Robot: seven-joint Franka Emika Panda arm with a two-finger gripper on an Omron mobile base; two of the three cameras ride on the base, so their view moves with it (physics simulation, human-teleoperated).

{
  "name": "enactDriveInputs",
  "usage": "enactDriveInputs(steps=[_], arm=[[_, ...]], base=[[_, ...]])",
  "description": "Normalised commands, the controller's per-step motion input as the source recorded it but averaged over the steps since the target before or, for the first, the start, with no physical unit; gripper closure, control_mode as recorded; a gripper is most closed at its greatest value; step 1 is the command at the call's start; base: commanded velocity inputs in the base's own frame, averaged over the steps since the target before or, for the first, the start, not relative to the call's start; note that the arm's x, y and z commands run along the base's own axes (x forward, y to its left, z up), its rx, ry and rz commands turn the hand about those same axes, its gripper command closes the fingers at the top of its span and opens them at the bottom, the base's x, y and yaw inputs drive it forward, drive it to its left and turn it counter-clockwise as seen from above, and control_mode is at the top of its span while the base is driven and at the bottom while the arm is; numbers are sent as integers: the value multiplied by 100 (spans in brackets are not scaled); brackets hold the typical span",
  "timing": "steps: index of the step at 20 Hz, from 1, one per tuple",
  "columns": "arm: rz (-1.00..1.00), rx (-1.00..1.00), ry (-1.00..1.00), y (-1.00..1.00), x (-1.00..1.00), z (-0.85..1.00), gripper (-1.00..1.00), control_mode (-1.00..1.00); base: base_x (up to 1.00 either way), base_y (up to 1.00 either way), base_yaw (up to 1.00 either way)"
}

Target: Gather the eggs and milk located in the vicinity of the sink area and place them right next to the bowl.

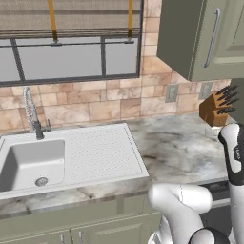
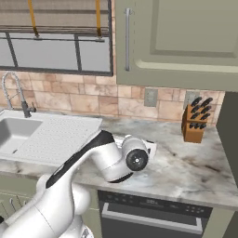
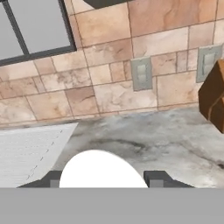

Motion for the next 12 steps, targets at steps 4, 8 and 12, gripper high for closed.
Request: enactDriveInputs(steps=[4,8,12], arm=[[32,-2,0,27,0,2,100,-100],[39,-9,-9,28,-15,11,100,-100],[37,-13,-24,21,-26,20,100,-100]], base=[[0,0,0],[0,0,0],[0,0,0]])
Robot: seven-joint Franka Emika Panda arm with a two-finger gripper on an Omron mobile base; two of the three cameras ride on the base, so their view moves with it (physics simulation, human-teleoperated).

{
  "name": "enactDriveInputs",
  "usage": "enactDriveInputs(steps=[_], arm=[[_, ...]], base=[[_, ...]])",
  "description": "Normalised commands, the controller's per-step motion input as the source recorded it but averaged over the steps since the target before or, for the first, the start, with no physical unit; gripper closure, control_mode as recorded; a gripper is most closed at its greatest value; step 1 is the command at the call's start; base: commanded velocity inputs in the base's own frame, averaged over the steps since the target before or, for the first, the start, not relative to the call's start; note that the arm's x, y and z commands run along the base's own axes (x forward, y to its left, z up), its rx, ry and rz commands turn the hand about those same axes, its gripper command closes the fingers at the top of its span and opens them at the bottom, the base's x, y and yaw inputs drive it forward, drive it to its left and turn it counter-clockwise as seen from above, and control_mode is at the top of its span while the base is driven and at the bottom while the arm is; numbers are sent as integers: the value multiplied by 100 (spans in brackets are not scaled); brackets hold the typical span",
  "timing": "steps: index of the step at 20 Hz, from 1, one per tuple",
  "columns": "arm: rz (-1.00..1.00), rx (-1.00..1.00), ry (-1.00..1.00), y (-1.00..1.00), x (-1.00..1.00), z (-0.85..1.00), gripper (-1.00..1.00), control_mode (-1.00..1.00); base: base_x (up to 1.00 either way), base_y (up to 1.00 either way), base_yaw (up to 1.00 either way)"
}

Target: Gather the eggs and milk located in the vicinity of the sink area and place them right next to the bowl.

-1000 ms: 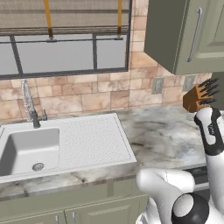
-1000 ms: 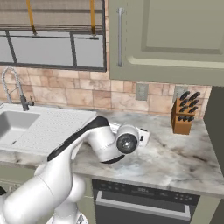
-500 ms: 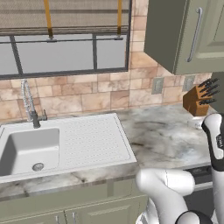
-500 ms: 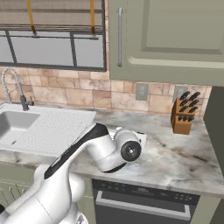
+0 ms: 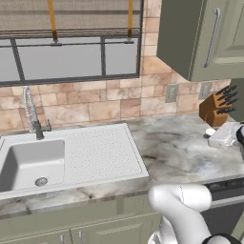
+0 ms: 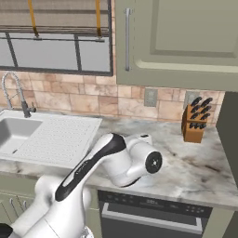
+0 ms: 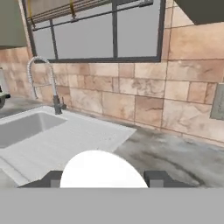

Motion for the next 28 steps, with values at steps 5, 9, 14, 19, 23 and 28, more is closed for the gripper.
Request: enactDriveInputs(steps=[5,9,14,19,23,28], arm=[[26,-17,-39,44,-41,18,100,-100],[5,-23,-34,92,-42,12,100,-100],[2,-19,-9,78,-33,16,100,-100],[1,-12,0,44,-10,7,100,-100],[0,-3,4,0,0,0,100,-100],[0,0,4,0,0,0,100,-100]], base=[[0,0,0],[0,0,0],[0,0,0],[0,0,0],[0,0,0],[0,0,0]])
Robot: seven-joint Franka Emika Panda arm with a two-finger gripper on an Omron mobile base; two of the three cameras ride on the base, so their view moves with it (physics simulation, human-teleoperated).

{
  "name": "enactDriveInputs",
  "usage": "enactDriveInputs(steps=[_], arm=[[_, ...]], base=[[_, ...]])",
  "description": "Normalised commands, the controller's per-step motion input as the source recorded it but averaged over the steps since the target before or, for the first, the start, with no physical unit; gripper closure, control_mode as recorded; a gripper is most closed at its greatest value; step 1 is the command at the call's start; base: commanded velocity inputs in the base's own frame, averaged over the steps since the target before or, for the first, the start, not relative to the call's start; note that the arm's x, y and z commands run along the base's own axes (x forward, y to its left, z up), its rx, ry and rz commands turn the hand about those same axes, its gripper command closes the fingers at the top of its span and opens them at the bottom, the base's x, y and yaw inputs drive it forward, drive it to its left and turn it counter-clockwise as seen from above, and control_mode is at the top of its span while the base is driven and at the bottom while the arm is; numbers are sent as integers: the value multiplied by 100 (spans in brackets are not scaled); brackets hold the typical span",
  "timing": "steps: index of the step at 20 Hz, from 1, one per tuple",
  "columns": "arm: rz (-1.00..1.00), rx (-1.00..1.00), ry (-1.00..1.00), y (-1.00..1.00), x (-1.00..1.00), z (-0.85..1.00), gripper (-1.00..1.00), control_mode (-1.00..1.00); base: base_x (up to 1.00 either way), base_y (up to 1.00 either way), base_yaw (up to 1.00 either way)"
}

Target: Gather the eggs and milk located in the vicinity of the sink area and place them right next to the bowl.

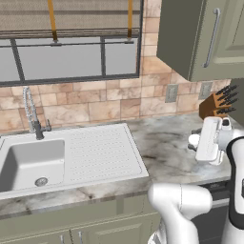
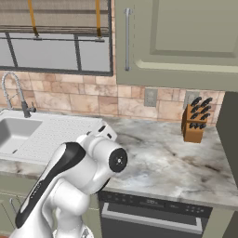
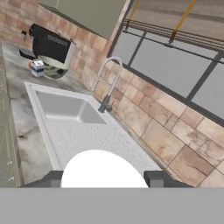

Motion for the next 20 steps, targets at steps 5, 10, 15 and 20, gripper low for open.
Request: enactDriveInputs(steps=[5,10,15,20], arm=[[0,0,1,0,0,0,100,-100],[0,0,0,0,0,0,100,100],[0,0,0,0,0,0,100,100],[0,0,0,0,0,0,100,100]], base=[[0,0,0],[0,0,0],[-15,-7,0],[-47,-7,0]])
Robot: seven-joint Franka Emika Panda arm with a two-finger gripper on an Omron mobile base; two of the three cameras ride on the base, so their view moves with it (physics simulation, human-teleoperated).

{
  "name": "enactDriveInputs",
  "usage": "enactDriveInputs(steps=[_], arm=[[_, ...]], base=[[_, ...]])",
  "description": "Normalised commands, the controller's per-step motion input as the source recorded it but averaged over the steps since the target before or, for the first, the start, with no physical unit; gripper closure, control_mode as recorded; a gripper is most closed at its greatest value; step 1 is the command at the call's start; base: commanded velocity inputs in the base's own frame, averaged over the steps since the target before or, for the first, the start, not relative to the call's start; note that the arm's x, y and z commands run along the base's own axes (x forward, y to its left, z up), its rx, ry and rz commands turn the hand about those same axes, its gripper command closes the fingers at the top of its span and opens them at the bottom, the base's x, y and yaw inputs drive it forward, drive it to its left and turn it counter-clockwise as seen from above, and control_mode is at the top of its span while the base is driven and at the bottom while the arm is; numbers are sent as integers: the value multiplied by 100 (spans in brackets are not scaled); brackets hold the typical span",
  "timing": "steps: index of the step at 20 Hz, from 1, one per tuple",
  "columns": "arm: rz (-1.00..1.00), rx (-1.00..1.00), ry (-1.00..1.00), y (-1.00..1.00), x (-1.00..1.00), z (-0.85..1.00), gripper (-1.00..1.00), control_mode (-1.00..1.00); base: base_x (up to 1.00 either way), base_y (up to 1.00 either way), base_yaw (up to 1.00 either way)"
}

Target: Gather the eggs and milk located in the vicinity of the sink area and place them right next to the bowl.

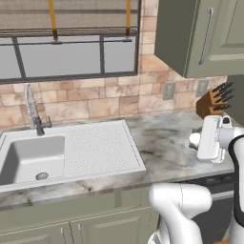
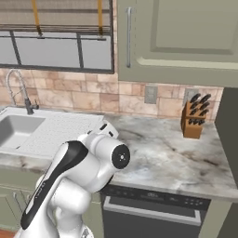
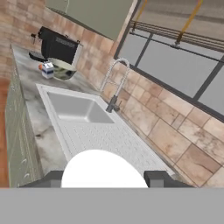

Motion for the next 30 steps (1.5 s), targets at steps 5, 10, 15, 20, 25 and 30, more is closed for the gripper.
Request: enactDriveInputs(steps=[5,10,15,20,25,30], arm=[[0,0,0,0,0,0,100,100],[0,0,0,0,0,0,100,100],[0,0,0,0,0,0,100,100],[0,0,0,0,0,0,100,100],[0,0,0,0,0,0,100,100],[0,0,0,0,0,0,100,100]], base=[[-59,0,0],[-52,1,0],[-23,37,2],[-2,70,0],[0,89,0],[0,95,0]])
